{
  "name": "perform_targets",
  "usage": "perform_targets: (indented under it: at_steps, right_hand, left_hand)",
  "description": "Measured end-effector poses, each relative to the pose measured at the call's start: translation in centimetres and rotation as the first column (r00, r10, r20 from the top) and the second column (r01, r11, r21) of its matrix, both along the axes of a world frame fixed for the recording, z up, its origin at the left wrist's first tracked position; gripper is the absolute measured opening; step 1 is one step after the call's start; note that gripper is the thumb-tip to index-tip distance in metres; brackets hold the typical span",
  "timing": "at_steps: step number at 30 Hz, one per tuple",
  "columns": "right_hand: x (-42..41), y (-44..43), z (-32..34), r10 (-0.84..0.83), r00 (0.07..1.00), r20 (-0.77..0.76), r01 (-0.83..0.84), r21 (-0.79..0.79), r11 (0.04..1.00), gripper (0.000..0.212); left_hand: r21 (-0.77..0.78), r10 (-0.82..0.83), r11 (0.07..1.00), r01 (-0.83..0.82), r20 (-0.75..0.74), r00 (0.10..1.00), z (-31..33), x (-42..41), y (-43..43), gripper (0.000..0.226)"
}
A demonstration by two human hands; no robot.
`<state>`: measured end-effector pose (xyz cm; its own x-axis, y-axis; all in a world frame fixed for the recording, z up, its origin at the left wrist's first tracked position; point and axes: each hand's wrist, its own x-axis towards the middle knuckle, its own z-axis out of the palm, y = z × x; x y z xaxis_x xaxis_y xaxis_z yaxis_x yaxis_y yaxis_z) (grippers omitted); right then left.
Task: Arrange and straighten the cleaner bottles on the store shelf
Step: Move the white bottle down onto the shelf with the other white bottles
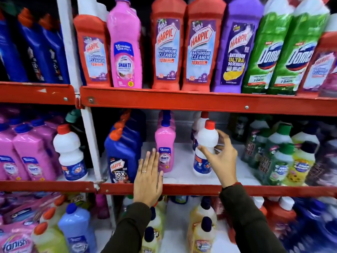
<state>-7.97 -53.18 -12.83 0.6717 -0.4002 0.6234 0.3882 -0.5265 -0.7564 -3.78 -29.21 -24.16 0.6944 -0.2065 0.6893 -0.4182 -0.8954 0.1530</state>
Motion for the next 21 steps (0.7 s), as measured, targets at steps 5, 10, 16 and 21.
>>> perform_targets:
  at_steps: [5, 10, 16, 21]
  right_hand:
    - [3.1, -1.7, -0.8, -0.013, 0.999, -0.033, 0.013, -0.028, 1.0, 0.07]
    - [4.4, -2.3, -1.5, -0.015, 0.998, -0.059, 0.015, 0.003, 1.0, 0.073]
    - [4.2, -2.0, -1.6, -0.031, 0.996, -0.08, 0.031, -0.003, 1.0, 0.075]
    - [3.1, -1.2, -1.6, -0.085, 0.988, -0.131, 0.075, -0.08, 0.994, 0.084]
  left_hand:
    - [-0.02, 0.021, 1.0, -0.022, -0.008, 1.0, -0.1, 0.4, -0.1, 0.07]
    - [-0.009, 0.047, 0.999, -0.047, -0.005, 0.999, -0.5, 0.7, -0.1, 0.071]
    - [0.011, 0.071, 0.997, -0.071, 0.001, 0.997, -0.5, 0.7, -0.1, 0.071]
    - [0.042, 0.071, 0.997, -0.07, -0.005, 0.997, 0.0, 0.2, 0.1, 0.07]
